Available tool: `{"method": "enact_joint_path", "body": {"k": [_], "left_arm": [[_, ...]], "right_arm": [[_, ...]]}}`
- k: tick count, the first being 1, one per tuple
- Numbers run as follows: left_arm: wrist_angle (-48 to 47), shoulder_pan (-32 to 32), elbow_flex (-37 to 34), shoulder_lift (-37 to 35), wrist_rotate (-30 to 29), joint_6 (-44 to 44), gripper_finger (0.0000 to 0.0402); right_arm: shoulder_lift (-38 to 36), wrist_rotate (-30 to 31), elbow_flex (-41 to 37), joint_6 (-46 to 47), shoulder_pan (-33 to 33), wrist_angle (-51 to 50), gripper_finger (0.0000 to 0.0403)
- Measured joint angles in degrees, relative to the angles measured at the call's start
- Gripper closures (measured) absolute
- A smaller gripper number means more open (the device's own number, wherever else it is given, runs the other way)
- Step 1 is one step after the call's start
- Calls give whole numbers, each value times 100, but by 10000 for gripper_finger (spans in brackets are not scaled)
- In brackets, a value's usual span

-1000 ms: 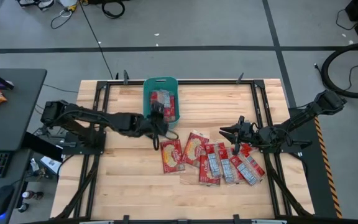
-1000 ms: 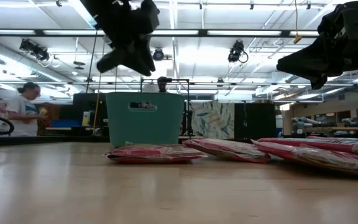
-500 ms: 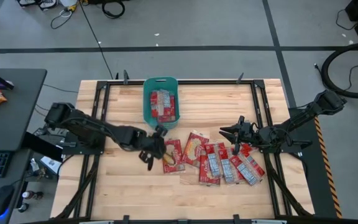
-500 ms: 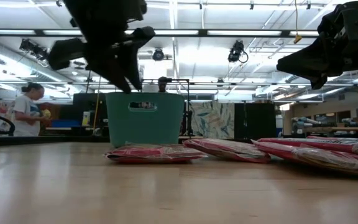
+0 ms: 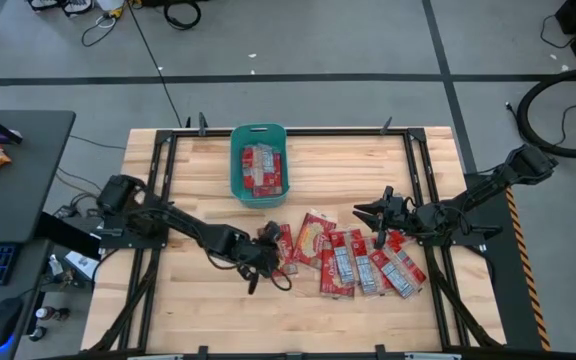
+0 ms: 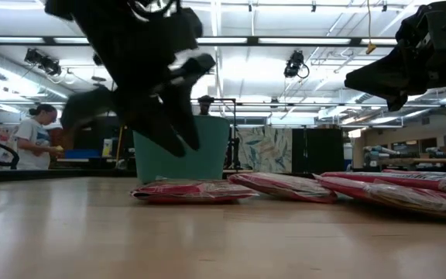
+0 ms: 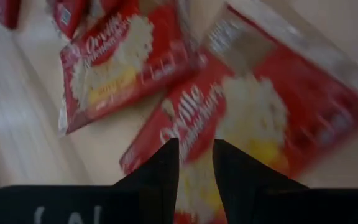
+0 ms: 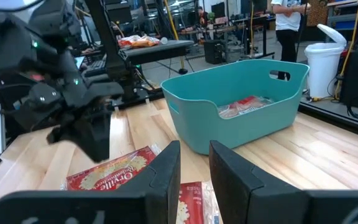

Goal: Sort popcorn bags into baskets
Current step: Put the red popcorn bag into the green bin

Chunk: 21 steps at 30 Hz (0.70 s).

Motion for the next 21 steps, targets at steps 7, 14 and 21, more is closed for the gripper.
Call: {"method": "enact_joint_path", "body": {"k": [7,14,21], "left_arm": [[601,-22,0,234,-180,198,299],[1106,142,0,235,-262,2532,299],[1268,351,4,488,-229,3794,299]], "right_arm": [[0,0,0,0,0,0,313],[2,0,0,0,0,-2,313],[0,0,0,0,0,-2,313]]}}
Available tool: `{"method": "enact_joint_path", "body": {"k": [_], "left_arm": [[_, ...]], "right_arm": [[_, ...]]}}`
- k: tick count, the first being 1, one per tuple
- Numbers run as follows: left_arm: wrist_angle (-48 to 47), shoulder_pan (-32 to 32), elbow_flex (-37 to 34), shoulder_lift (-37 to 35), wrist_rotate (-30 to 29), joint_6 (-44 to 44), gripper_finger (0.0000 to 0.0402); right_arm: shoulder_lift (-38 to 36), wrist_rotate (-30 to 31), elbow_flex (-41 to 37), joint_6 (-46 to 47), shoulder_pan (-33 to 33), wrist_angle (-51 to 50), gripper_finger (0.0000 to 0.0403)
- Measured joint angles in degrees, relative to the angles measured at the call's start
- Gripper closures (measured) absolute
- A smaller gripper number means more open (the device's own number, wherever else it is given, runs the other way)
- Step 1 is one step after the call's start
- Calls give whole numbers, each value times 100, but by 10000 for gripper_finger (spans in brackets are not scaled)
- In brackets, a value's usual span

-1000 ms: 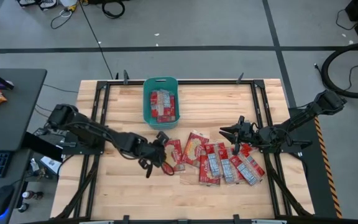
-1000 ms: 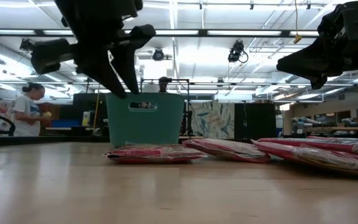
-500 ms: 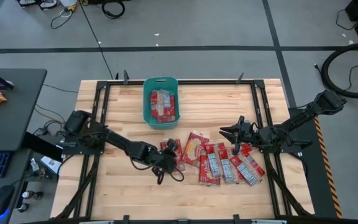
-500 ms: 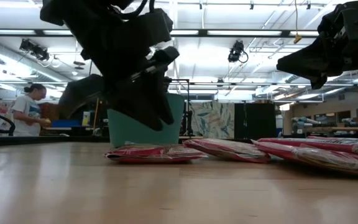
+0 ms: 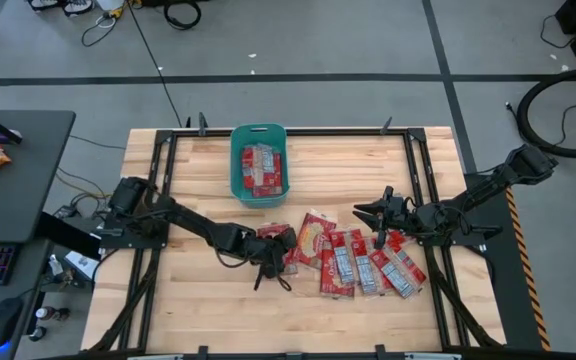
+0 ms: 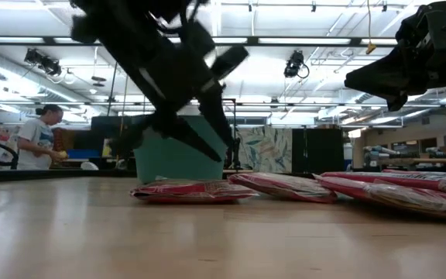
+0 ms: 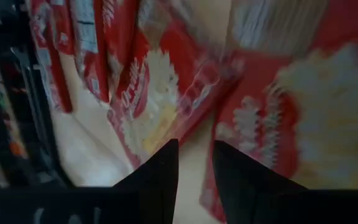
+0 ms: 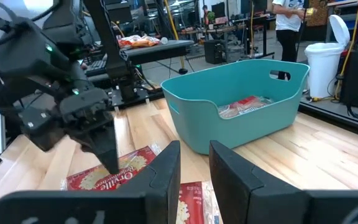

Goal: Sort popcorn bags into baskets
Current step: Put the red popcorn bag into the green bin

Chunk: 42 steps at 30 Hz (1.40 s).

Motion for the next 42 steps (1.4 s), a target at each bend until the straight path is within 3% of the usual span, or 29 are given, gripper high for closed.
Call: {"method": "enact_joint_path", "body": {"k": [9,13,16,21,25,30,36,42], "left_arm": [[1142,300,2,736,-141,1910,298],[1374,394,4,811,-142,2161,298],[1341,475,4,811,174,2249,298],[1294,559,7,803,821,2251,303],[1300,546,7,803,920,2231,334],[1252,464,3,777,860,1822,392],[1070,308,-13,469,618,1688,396],[698,160,-15,-267,529,967,398]], "right_arm": [[0,0,0,0,0,0,313],[2,0,0,0,0,11,313],[-1,0,0,0,0,3,313],[2,0,0,0,0,3,313],[4,0,0,0,0,2,313],[4,0,0,0,0,2,313],[6,0,0,0,0,1,313],[6,0,0,0,0,6,313]]}}
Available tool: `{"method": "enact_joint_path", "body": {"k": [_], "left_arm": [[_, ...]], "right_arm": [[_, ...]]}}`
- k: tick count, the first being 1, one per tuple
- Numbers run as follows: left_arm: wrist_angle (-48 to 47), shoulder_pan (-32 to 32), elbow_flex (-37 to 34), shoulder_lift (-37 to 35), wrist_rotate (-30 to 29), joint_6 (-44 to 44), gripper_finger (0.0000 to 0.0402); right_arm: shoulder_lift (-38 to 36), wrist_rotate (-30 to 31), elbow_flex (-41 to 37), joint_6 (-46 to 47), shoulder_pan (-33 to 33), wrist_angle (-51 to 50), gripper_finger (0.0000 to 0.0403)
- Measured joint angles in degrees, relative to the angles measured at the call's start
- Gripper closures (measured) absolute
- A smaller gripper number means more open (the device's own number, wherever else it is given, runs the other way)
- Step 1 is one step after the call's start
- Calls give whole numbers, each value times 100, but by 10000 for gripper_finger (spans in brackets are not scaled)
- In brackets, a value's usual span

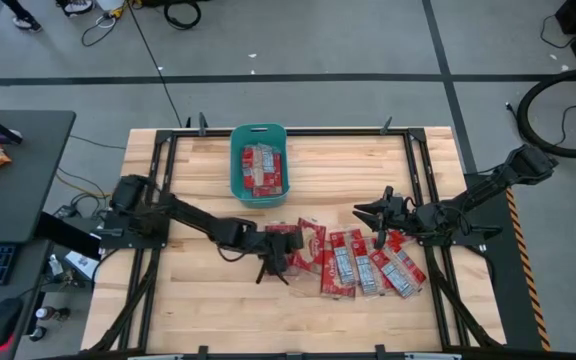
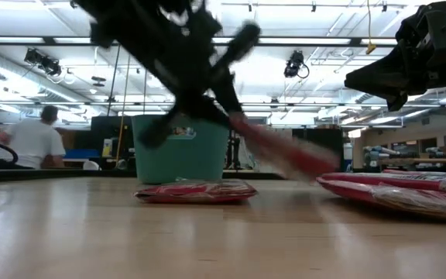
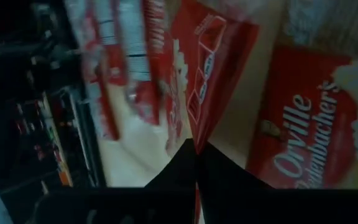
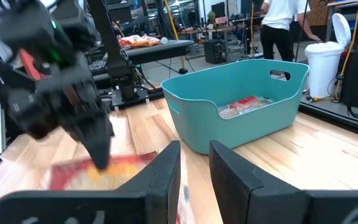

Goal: Sort popcorn bags into baskets
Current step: Put the red popcorn bag into the green bin

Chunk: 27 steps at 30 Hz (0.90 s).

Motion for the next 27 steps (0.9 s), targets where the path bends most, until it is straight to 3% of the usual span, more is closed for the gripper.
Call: {"method": "enact_joint_path", "body": {"k": [13,27], "left_arm": [[-785,-110,7,-1977,-882,-464,400],[-2112,755,7,-3822,-1155,-1091,400]], "right_arm": [[0,0,0,0,0,53,313],[-4,-1,0,0,0,88,313]]}}
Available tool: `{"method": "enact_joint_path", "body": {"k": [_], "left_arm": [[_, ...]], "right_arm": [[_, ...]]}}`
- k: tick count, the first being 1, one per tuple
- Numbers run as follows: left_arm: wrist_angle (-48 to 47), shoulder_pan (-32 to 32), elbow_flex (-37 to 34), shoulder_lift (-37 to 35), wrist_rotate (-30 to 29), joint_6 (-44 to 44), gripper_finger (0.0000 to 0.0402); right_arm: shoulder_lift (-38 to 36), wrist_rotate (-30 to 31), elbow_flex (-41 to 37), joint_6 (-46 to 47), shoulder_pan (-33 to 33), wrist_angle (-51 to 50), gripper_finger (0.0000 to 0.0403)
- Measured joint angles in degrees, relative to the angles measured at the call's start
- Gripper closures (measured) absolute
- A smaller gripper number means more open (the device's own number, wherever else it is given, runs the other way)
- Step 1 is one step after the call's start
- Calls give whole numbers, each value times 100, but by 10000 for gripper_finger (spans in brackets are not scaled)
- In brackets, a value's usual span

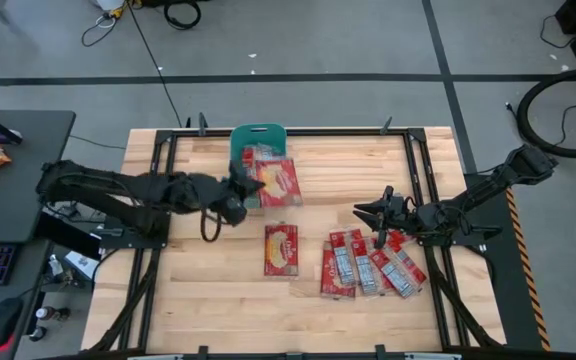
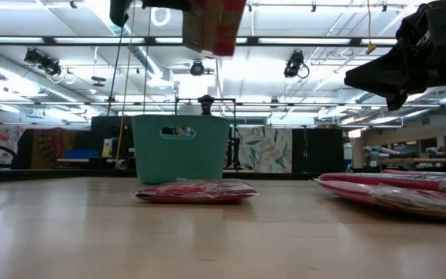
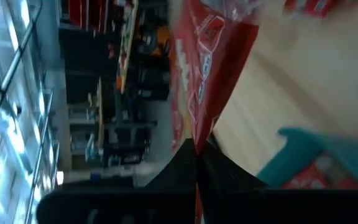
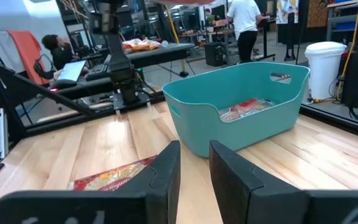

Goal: Sort popcorn bags into baskets
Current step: Put the red popcorn bag into the green bin

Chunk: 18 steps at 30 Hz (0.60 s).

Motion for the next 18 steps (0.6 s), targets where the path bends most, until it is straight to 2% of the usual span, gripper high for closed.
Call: {"method": "enact_joint_path", "body": {"k": [7,15,18], "left_arm": [[-764,1046,-9,-99,586,-154,400],[786,2137,-1135,-79,1401,1106,400],[1093,2607,-1500,-75,1847,1396,400]], "right_arm": [[0,1,0,0,0,-1,313],[0,1,0,0,0,-2,313],[0,1,0,0,0,-2,313]]}}
